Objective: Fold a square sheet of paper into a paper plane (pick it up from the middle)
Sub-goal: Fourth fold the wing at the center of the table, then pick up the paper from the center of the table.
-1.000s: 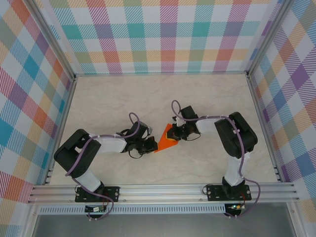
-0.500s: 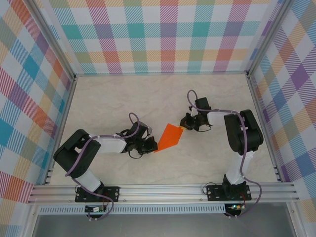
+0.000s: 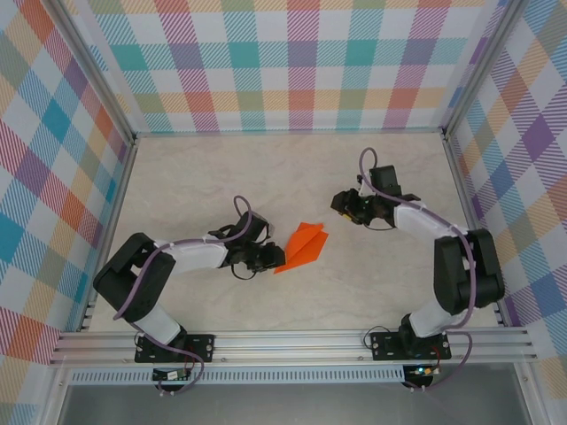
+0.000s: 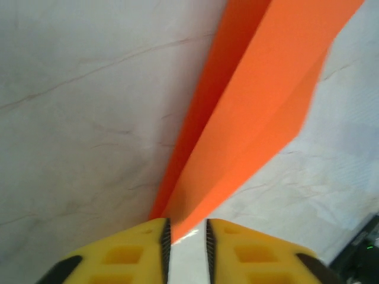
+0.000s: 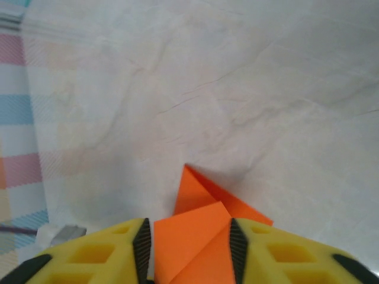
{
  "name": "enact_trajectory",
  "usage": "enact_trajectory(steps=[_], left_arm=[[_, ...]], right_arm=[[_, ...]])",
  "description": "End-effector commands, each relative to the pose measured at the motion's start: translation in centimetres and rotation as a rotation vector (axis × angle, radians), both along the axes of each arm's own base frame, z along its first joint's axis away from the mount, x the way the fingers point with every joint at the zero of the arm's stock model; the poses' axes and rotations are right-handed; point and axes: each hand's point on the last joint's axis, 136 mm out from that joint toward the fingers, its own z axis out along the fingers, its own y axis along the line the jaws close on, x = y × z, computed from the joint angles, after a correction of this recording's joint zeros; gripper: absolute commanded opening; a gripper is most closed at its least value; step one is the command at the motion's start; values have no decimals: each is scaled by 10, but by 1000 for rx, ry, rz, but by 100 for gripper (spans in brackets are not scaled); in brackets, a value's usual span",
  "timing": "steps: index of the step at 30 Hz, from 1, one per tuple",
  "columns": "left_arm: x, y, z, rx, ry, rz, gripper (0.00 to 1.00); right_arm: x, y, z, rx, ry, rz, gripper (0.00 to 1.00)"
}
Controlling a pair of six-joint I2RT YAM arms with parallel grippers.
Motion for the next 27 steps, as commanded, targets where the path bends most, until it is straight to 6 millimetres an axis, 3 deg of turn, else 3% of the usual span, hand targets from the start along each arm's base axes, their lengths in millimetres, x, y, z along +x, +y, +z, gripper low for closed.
enact_trajectory(steps=[1,5,14,21,27], left_arm=[[19,-15,50,-72,-139,-24,36],[32,-16,50,-51,-167,12,43],[48,-30,28,-49,-117,39,28],[50,-21,7,36,-80,67,22],[47,-17,0,66,-70,62,21]], right_arm=[[-32,11,-11,83,102,10,48],[-49,27,-12,147,132,20,52],[-62,66,-41,114,215,50,52],[-63,82,-58,85,232,37,49],[-62,92,-70,64,254,50,44]])
